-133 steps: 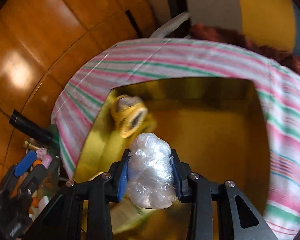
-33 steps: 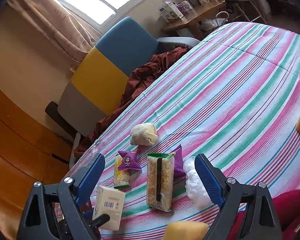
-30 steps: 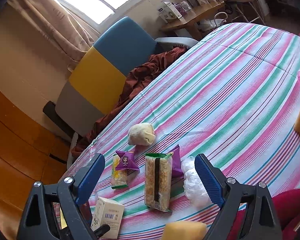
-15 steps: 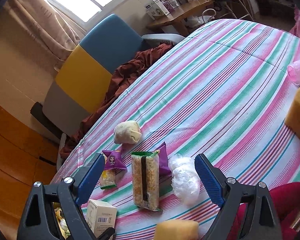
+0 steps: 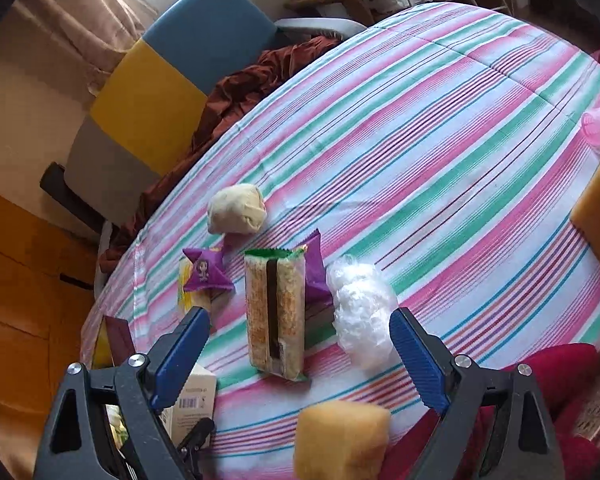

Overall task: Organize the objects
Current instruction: 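Grasp the yellow sponge with the right gripper while the left gripper holds the white box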

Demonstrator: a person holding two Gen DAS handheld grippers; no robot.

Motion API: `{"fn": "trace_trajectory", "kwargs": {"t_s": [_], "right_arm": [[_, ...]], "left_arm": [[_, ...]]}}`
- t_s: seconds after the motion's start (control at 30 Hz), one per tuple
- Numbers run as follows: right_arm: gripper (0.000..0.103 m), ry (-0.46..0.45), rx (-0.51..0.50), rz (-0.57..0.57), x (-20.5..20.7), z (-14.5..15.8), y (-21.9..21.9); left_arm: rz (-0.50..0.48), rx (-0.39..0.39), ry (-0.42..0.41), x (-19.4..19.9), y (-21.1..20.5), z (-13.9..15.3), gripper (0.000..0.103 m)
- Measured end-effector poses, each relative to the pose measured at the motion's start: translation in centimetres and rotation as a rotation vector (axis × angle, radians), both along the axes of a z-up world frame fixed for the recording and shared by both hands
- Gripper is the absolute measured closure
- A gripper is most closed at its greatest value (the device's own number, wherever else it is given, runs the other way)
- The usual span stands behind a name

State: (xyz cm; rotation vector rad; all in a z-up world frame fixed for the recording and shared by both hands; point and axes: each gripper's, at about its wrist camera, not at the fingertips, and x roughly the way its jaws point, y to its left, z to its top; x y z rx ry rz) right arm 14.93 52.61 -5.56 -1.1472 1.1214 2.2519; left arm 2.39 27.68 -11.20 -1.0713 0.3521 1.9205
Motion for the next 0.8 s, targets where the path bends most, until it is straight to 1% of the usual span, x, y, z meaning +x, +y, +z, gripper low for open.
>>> {"fn": "trace_trajectory", "kwargs": {"t_s": [0.17, 0.23, 0.33, 0.4, 0.43, 0.47, 0.5, 0.6, 0.73, 0.8], "right_arm": [[0.011, -0.172, 0.047, 0.170, -0.1, -0.9, -3.8], [0.011, -0.236, 0.101, 0.232, -0.4, -1.2, -5.4], [0.012, -0.360, 0.171, 0.309, -1.3, -2.3, -7.3], [0.020, -0.423, 0.198, 0.361, -1.9, -3.0, -8.1], [0.036, -0.465, 0.228, 0.382, -2.2, -3.4, -8.4], [0.042, -0.504, 0.249, 0.401, -2.4, -3.9, -8.7], [0.043, -0.518, 0.265, 0.414, -2.5, -4.0, -8.9], [0.046, -0.522, 0.306, 0.439, -2.5, -4.0, -9.4], [0.047, -0.477, 0.291, 0.424, -1.8, -3.7, -9.0], [0.047, -0.463, 0.292, 0.424, -1.6, -3.6, -8.9]], "left_arm": [[0.000, 0.016, -0.012, -0.2, -0.1, -0.1, 0.051], [0.001, 0.021, -0.017, -0.2, -0.1, -0.1, 0.051], [0.001, 0.027, -0.021, -0.2, -0.3, -0.1, 0.051], [0.000, 0.029, -0.021, -0.2, -0.4, -0.1, 0.051], [0.000, 0.030, -0.023, -0.2, -0.4, -0.1, 0.051], [0.001, 0.032, -0.024, -0.2, -0.5, -0.1, 0.051], [0.002, 0.033, -0.024, -0.2, -0.5, -0.1, 0.051], [0.005, 0.039, -0.025, -0.2, -0.7, -0.1, 0.051], [0.019, 0.045, -0.036, -0.1, -1.0, 0.2, 0.051], [0.016, 0.044, -0.027, 0.1, -1.1, 0.1, 0.051]]}}
